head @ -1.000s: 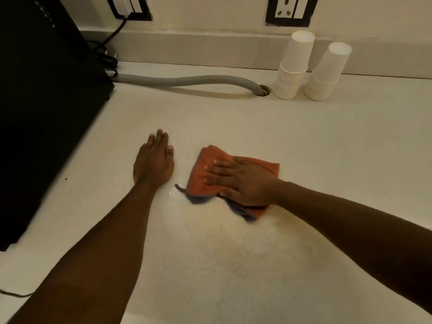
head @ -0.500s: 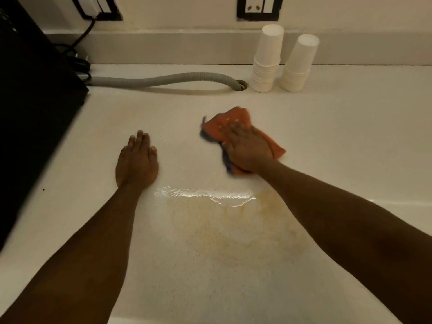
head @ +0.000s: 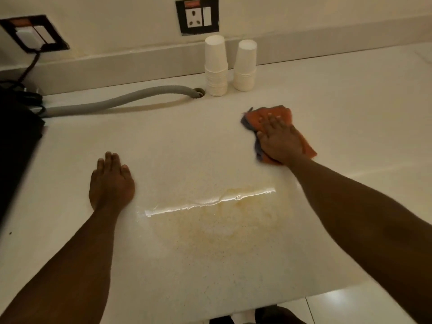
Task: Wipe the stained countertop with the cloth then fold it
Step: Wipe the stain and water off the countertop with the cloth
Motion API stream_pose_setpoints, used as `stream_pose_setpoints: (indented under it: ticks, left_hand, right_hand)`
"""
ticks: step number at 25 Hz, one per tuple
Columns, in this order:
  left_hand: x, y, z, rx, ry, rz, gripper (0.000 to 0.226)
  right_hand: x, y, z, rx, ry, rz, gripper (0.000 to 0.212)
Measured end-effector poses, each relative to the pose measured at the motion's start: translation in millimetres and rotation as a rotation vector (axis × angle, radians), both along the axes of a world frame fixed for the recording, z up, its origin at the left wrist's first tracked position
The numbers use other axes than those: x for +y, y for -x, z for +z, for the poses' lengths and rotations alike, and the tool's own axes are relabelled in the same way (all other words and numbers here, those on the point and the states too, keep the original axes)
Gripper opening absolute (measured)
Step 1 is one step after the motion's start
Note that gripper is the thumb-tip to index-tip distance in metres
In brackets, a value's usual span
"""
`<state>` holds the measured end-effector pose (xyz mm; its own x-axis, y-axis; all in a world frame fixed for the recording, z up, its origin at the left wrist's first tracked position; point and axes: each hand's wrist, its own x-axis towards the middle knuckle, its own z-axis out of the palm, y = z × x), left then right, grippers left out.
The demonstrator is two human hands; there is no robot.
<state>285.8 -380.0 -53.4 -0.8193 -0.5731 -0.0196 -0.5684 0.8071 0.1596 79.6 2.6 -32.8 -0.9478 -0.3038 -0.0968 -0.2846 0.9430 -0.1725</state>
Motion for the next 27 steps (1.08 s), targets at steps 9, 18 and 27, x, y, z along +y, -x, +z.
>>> stream_pose_setpoints:
  ticks: [9, 18, 27]
  left_hand:
    - [-1.0, -0.1, 2.6, -0.014, -0.031, -0.007, 0.057]
    - [0.2, 3.4, -2.4, -0.003, 0.016, -0.028, 0.056]
    - [-2.0, 1.0, -1.7, 0.007, -0.009, -0.025, 0.056]
  right_hand:
    - [32.3, -99.6, -1.6, 0.079, 0.031, 0.362, 0.062]
    - [35.7, -53.0, -3.0, 0.050, 0.051, -0.178, 0.054]
    - [116.4, -107.8, -8.8, 0.094, 0.016, -0.065, 0.060]
